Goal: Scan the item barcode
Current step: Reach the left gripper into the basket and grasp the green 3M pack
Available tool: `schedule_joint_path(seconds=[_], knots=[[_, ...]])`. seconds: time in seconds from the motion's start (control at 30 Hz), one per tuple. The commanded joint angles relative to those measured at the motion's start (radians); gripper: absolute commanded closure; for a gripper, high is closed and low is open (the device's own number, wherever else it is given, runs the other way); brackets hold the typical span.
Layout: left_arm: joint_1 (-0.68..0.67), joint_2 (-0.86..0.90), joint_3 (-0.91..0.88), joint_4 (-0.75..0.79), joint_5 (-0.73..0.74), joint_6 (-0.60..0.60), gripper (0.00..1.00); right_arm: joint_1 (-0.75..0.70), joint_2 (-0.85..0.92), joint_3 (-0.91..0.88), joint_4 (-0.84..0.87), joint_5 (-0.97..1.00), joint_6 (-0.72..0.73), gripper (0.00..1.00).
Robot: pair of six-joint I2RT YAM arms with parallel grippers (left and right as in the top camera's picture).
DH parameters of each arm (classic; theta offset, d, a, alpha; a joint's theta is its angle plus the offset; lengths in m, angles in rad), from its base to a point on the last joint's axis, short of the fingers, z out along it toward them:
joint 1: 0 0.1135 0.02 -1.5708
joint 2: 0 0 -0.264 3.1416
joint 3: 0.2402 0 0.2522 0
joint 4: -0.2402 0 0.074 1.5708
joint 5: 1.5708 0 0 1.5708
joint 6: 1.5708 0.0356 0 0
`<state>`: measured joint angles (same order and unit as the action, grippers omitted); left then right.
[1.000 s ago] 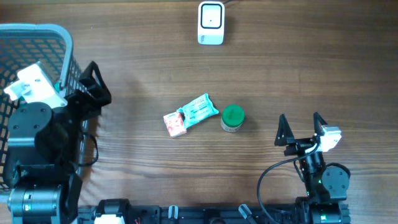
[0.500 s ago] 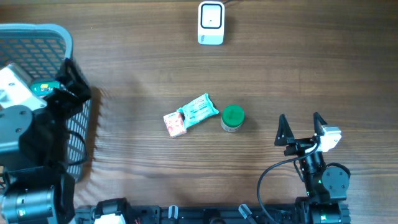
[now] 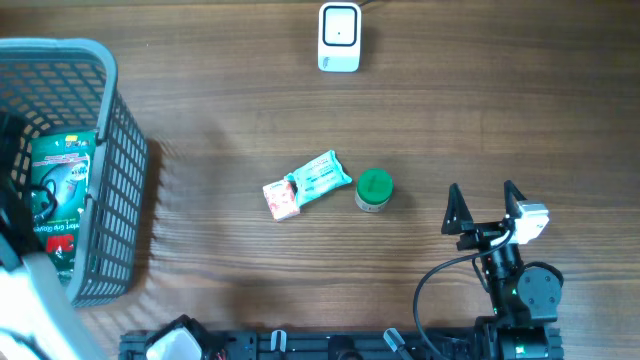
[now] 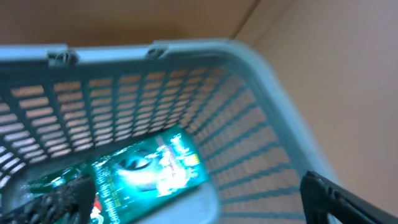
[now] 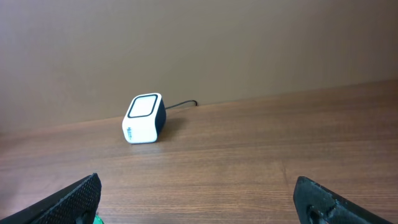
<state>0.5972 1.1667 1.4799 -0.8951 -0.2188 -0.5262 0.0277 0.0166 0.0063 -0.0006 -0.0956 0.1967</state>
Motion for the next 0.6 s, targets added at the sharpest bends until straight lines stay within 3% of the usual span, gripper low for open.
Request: schedule_joint_path(seconds=[0.0, 0.1, 0.27, 0.33, 0.57], knots=[[0.025, 0.153, -0.002, 0.003, 0.041, 0.222, 0.05, 0.001, -0.002, -0.001, 0.003, 0.007, -0.011, 0.00], [0.024, 0.307, -0.003, -0.022, -0.014, 0.423, 0.04, 0.001, -0.002, -0.001, 0.003, 0.007, -0.011, 0.00], [0.022, 0.468, -0.006, -0.115, 0.014, 0.449, 0.00, 0.001, -0.002, -0.001, 0.003, 0.007, -0.011, 0.00], [0.022, 0.507, -0.008, -0.151, 0.092, 0.628, 0.00, 0.001, -0.002, -0.001, 0.003, 0.007, -0.011, 0.00], [0.022, 0.604, -0.072, -0.161, 0.087, 0.865, 0.00, 0.001, -0.002, -0.001, 0.003, 0.007, -0.011, 0.00]])
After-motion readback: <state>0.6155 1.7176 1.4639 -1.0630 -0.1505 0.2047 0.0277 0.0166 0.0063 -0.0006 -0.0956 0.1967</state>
